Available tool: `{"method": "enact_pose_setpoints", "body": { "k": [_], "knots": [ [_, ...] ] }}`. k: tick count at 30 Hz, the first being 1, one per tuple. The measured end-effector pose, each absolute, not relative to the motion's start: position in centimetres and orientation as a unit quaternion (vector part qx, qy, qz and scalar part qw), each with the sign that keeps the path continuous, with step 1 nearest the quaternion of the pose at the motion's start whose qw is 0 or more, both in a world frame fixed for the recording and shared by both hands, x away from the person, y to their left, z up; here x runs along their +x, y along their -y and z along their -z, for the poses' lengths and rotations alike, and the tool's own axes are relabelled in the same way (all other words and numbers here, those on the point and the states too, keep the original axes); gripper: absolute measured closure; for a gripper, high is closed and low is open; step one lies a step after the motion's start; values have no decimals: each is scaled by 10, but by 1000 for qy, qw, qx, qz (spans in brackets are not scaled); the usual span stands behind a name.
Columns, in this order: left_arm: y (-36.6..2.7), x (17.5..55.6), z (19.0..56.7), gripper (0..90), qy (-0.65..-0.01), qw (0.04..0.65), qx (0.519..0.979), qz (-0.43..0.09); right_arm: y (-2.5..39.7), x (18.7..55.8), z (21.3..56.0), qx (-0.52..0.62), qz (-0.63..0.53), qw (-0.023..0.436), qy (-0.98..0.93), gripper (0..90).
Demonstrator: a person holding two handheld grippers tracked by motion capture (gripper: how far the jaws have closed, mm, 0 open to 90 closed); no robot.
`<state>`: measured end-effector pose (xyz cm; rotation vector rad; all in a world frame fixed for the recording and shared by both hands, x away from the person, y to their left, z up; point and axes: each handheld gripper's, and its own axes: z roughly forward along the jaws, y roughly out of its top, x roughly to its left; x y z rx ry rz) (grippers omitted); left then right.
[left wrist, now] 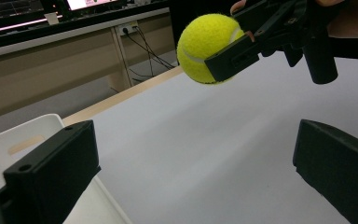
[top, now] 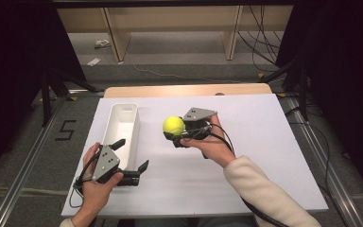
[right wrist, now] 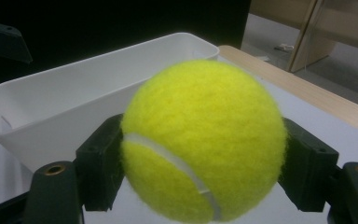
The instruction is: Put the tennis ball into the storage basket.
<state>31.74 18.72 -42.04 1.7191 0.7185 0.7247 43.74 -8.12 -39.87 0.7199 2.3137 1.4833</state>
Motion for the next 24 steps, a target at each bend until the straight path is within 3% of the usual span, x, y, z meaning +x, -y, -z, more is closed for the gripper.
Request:
{"method": "enact_pose_setpoints", "body": {
  "k": [24],
  "knots": [
    [-187,317,420,0,-302,541,723,-305,72,439,397,247,-516,146,-807,268]
  ]
}}
